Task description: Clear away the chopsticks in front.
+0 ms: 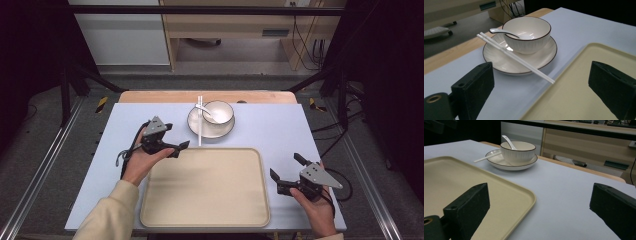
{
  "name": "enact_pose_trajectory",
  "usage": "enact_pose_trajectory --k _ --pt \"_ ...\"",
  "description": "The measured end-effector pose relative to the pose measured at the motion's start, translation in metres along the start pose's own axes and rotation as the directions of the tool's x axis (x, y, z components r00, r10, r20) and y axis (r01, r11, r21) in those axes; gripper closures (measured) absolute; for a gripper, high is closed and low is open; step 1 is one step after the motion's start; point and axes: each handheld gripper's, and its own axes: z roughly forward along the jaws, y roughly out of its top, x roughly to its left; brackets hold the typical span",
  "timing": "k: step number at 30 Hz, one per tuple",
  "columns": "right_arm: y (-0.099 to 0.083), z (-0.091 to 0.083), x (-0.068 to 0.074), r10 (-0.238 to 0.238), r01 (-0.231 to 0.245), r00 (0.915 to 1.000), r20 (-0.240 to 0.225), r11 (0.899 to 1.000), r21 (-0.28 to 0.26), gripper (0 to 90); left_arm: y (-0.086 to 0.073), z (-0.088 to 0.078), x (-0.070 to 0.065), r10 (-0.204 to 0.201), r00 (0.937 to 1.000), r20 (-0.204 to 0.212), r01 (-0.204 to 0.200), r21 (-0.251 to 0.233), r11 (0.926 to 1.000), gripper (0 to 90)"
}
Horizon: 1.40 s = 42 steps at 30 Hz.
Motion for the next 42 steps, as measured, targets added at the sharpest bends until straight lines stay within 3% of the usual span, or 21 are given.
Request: enact_pose_trajectory --k 2,6,11,17,24,27,30,33,35,37,38,39,40,42 --pt "0.000 0.000 0.000 -0.003 0.003 1.0000 -0.002 1.000 0.001 3.0 0.005 0.011 -0.001 0.016 0.9998 -0.011 -0.015 0.020 0.9997 7.6" --pt "0.000 -0.001 -0.001 -0.002 0.002 1.0000 -0.007 1.000 -0.006 3.4 0.011 0.032 0.000 -0.009 0.9997 -0.022 0.010 0.064 0.9979 10.9" --pt "0.001 -0.003 -0.001 0.002 -0.002 1.0000 -0.005 1.000 -0.006 3.9 0.016 0.047 0.000 -0.026 0.9978 -0.061 0.032 0.108 0.9936 16.1" --pt "0.002 -0.003 -0.001 0.005 -0.005 1.0000 -0.006 1.000 -0.004 4.5 0.021 0.057 -0.003 -0.053 0.9905 -0.126 0.072 0.145 0.9868 27.1" --pt "0.002 -0.003 0.000 0.010 -0.010 0.9999 -0.009 1.000 -0.001 5.1 0.026 0.066 -0.001 -0.066 0.9750 -0.212 0.109 0.199 0.9738 39.9" --pt "0.003 -0.003 0.000 0.013 -0.013 0.9999 -0.009 1.000 -0.002 5.2 0.025 0.070 0.000 -0.102 0.9719 -0.212 0.145 0.197 0.9696 42.8" --pt "0.002 -0.003 -0.001 0.018 -0.018 0.9998 -0.009 1.000 0.000 5.5 0.024 0.078 0.001 -0.102 0.9678 -0.230 0.154 0.219 0.9634 47.9" --pt "0.003 -0.003 -0.001 0.022 -0.022 0.9997 -0.012 1.000 0.002 5.7 0.025 0.086 0.005 -0.139 0.9569 -0.255 0.199 0.227 0.9533 52.6" --pt "0.003 -0.003 -0.001 0.025 -0.025 0.9996 -0.013 1.000 0.005 5.9 0.027 0.091 0.007 -0.168 0.9484 -0.269 0.227 0.209 0.9511 55.1" --pt "0.003 -0.003 -0.001 0.025 -0.025 0.9996 -0.014 1.000 0.002 6.0 0.029 0.096 0.010 -0.180 0.9434 -0.278 0.243 0.211 0.9468 56.1" --pt "0.003 -0.004 -0.002 0.027 -0.027 0.9995 -0.015 1.000 0.002 6.1 0.030 0.098 0.012 -0.167 0.9448 -0.282 0.237 0.234 0.9429 56.9" --pt "0.003 -0.004 -0.002 0.028 -0.028 0.9995 -0.015 1.000 0.002 6.2 0.030 0.101 0.012 -0.184 0.9396 -0.289 0.253 0.225 0.9410 57.3" --pt "0.003 -0.004 -0.002 0.030 -0.030 0.9994 -0.016 1.000 0.004 6.2 0.030 0.102 0.015 -0.190 0.9387 -0.288 0.261 0.234 0.9365 58.3" --pt "0.003 -0.004 -0.003 0.029 -0.029 0.9994 -0.017 1.000 0.002 6.2 0.029 0.103 0.015 -0.202 0.9350 -0.292 0.273 0.229 0.9344 59.7"
